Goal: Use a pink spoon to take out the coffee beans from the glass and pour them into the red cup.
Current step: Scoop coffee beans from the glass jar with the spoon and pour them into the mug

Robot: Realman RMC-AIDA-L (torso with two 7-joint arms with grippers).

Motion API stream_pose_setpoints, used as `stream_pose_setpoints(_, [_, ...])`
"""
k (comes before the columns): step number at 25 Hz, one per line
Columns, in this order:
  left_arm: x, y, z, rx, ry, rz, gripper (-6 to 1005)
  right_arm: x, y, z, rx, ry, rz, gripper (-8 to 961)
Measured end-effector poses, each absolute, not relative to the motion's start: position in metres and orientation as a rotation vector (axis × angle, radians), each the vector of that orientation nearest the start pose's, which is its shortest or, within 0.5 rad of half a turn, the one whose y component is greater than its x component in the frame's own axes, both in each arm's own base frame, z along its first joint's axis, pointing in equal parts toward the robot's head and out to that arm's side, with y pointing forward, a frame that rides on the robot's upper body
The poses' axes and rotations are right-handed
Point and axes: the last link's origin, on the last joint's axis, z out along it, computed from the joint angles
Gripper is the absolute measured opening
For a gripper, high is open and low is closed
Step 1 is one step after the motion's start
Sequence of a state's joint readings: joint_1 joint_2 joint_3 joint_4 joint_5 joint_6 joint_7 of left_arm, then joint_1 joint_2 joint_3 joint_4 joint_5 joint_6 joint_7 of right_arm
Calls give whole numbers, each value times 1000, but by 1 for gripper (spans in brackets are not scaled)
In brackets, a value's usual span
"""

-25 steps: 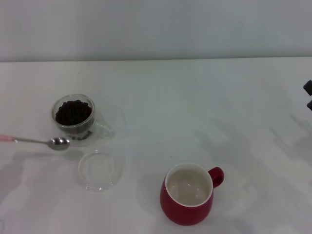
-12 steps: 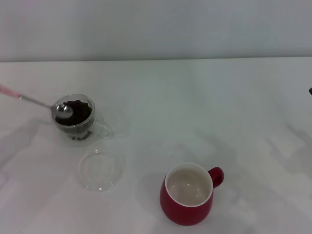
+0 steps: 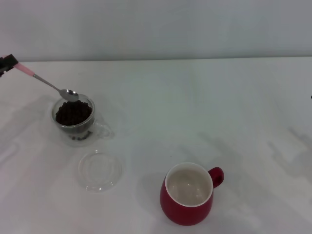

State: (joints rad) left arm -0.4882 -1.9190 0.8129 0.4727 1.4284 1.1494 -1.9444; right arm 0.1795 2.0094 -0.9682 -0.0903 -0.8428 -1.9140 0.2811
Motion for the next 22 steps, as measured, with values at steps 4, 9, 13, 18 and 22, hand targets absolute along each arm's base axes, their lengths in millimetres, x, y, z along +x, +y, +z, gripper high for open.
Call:
stream_pose_setpoints(4, [-310,396,78,-1847,-1493,-1037,120,330,205,45,-1721,70,1041,724])
stream_pose_setpoints(9, [-300,409,75,-1886,-1508,-927,120,330,208,44,-1723,86,1045,724])
stream_pose_setpoints(13, [-296,414,71,-1912,-1522,-874,119,330,211,44,-1723,96,1034,724])
stream_pose_setpoints(18, [-294,415,60,-1933,-1530,-824,119,332,215,45,-1709,103,1021,724])
stream_pose_setpoints(22, [-298,413,50,-1921,-1548,-791,119,329,220,45,-1711,96,1026,724])
